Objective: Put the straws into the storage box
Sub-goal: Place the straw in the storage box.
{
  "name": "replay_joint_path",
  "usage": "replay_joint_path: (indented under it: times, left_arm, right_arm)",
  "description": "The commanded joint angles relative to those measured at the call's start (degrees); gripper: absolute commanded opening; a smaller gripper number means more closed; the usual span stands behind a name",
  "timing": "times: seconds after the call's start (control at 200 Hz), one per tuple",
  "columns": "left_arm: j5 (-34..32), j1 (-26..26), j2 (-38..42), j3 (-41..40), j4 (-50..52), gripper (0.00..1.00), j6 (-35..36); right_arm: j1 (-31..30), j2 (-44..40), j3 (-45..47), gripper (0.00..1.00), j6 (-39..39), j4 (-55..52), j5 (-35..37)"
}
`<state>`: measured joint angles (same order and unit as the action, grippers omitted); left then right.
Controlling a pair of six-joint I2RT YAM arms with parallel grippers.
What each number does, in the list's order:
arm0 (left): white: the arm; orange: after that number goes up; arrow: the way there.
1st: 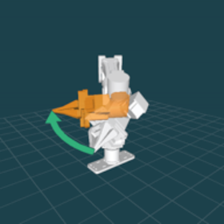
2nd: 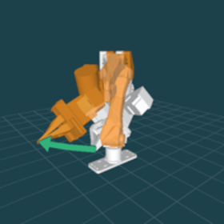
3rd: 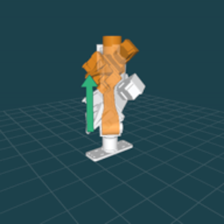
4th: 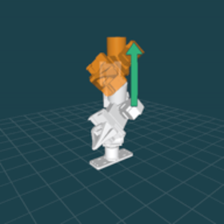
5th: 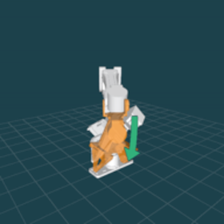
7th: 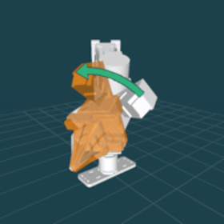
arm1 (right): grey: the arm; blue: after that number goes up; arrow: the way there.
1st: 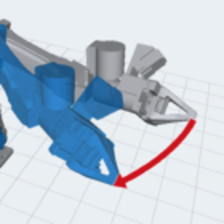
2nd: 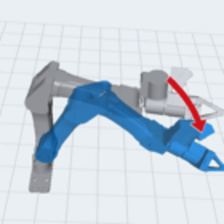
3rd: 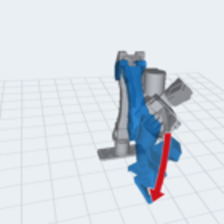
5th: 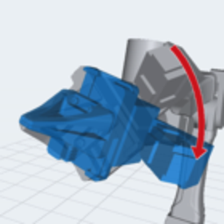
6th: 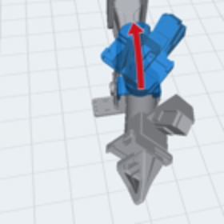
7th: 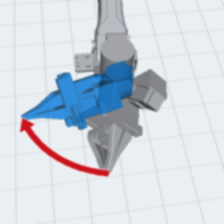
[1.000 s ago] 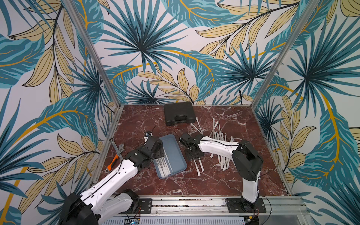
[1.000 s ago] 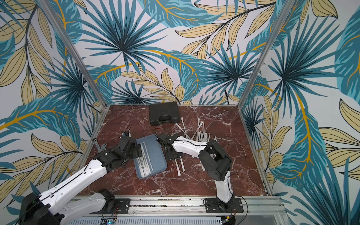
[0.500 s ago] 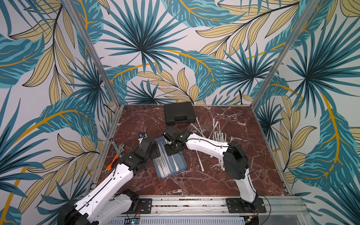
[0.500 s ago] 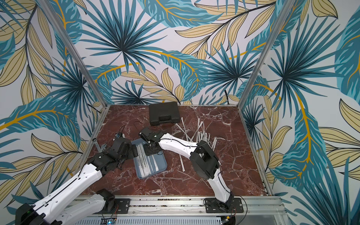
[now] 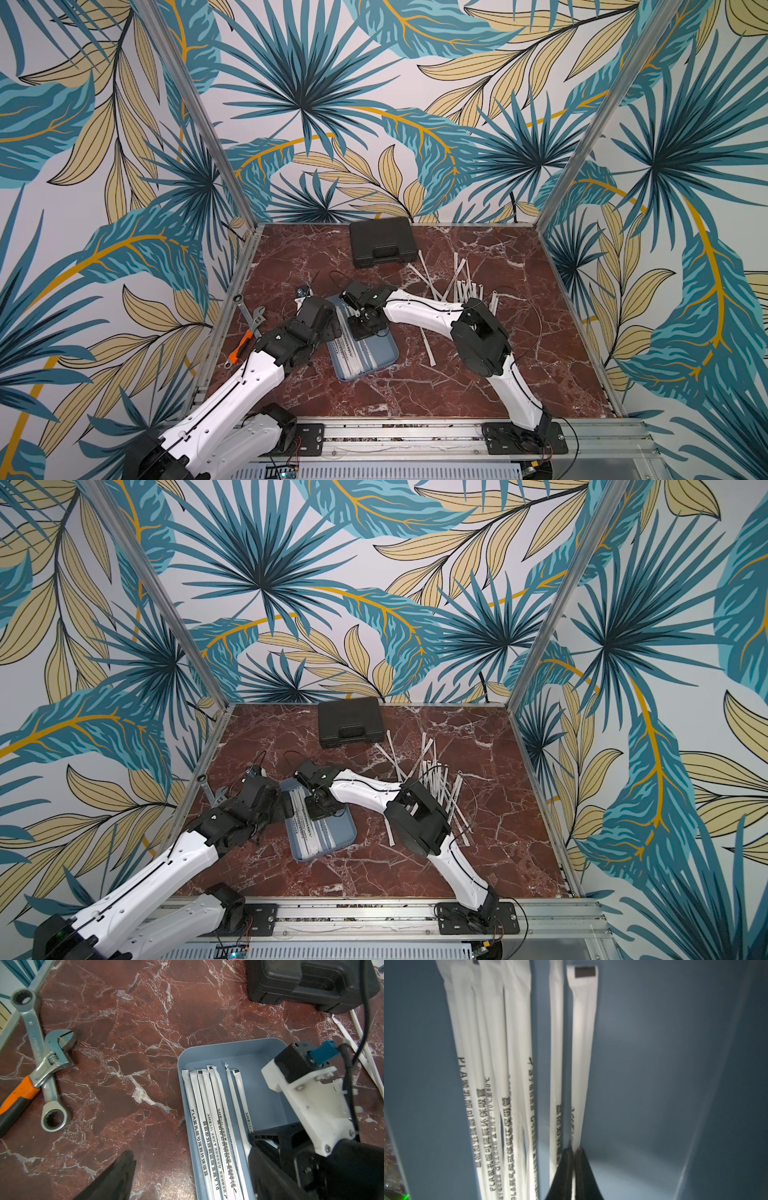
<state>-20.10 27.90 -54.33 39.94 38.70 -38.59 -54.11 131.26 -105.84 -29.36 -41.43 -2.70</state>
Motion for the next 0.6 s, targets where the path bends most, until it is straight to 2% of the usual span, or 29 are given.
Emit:
replay_joint_path:
  times: [0.0, 0.351, 0.596]
  left_arm:
    - [0.2, -0.3, 0.5, -1.2, -0.8, 0.90, -0.2]
    - [-0.2, -0.3, 0.8, -1.2, -0.3, 0.90, 0.0]
    - [0.2, -0.3, 0.7, 0.8, 0.0, 0.90, 1.3]
  right_arm:
    - [-0.3, 2.2, -1.6, 0.09, -1.2, -0.1, -1.3]
    - [-0.3, 3.1, -2.8, 0.10, -1.8, 0.1, -1.7]
    - [0.0, -6.6, 0.4, 0.22, -0.3, -1.4, 0.6]
